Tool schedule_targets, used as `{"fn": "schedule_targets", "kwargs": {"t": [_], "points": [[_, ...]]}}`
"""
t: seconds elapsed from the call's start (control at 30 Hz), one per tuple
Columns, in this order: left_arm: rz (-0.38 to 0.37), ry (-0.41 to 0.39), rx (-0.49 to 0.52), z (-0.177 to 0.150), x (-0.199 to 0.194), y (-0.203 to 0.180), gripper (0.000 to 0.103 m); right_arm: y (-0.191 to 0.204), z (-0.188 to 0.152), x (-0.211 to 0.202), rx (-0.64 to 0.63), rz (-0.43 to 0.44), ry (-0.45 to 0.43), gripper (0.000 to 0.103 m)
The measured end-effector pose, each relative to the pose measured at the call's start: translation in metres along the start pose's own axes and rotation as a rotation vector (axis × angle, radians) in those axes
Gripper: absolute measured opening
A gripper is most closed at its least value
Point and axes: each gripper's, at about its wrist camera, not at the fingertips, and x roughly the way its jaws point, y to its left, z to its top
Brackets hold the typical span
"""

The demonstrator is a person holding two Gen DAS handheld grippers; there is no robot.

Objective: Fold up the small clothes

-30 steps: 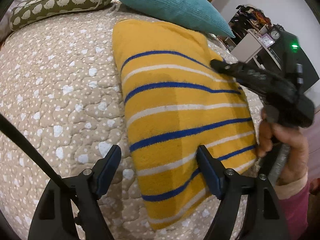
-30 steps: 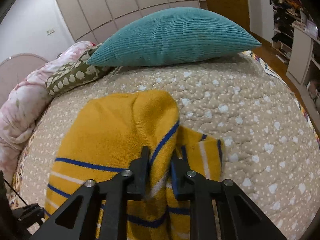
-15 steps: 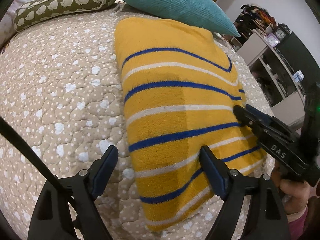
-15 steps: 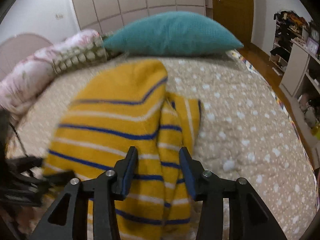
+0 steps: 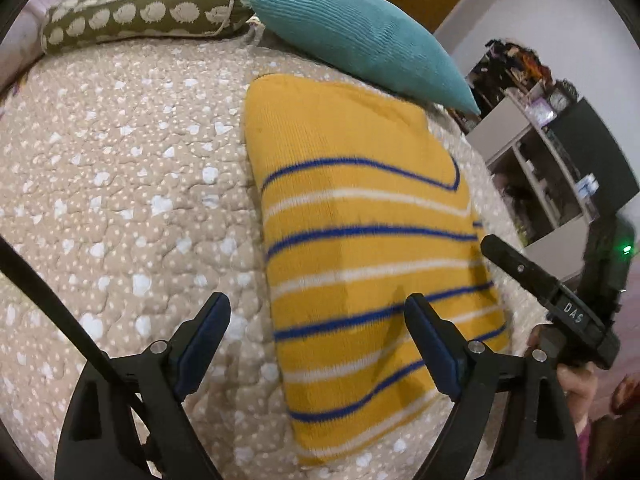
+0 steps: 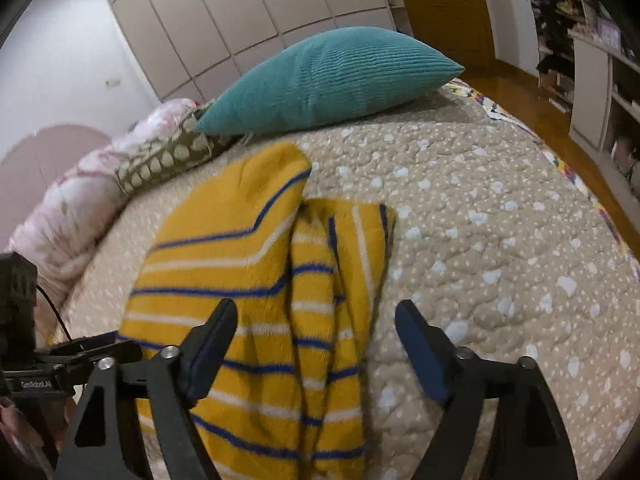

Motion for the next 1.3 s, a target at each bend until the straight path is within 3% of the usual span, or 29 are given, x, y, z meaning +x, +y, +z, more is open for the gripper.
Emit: {"fn": "schedule_targets", "kwargs": {"t": [0.23,0.4,0.43,0.47,0.5,0.53,0.57,0.67,0.73,0.97,1.1,1.2,1.3], "points": [[-0.112,0.070,-0.064,0.014,0.030,0.012,0.090,-0.014,0.017,0.033,0.025,0.092,0.068,0.094],[-0.134,0.048,-0.055,0.015,0.041,0.009,0.098,-0.020,0.018,0.056,0.075,0.199,0.098,0.096],[-0.123,0.049,-0.034,0.016,0.044,0.005,0.098,-0.018,0.017,0.059,0.074,0.197,0.100,0.093],[-0.108,0.042,0.008,0.016,0.044,-0.001,0.095,-0.016,0.017,0.061,0.073,0.200,0.103,0.080],[-0.101,0.036,0.034,0.016,0.043,-0.005,0.088,-0.014,0.018,0.062,0.073,0.214,0.107,0.074],[-0.105,0.038,0.062,0.016,0.042,-0.010,0.072,-0.010,0.019,0.060,0.065,0.220,0.100,0.061],[-0.091,0.038,0.077,0.016,0.039,-0.014,0.068,-0.005,0.020,0.057,0.054,0.220,0.093,0.051],[-0.075,0.030,0.102,0.016,0.022,-0.017,0.051,0.009,0.024,0.043,0.021,0.204,0.075,0.041],[-0.088,0.030,0.101,0.014,0.005,-0.014,0.048,0.016,0.026,0.029,0.028,0.242,0.063,0.039],[-0.072,0.053,0.122,-0.028,-0.076,0.007,0.048,0.062,0.011,-0.009,-0.010,0.359,0.100,0.038],[-0.005,0.083,0.133,-0.071,-0.089,0.026,0.048,0.088,-0.022,-0.018,-0.050,0.412,0.145,0.038],[0.067,0.103,0.139,-0.101,-0.073,0.033,0.056,0.103,-0.059,-0.006,-0.111,0.351,0.216,0.038],[0.141,0.046,0.147,-0.114,-0.071,0.030,0.071,0.110,-0.077,0.001,-0.185,0.229,0.202,0.048]]}}
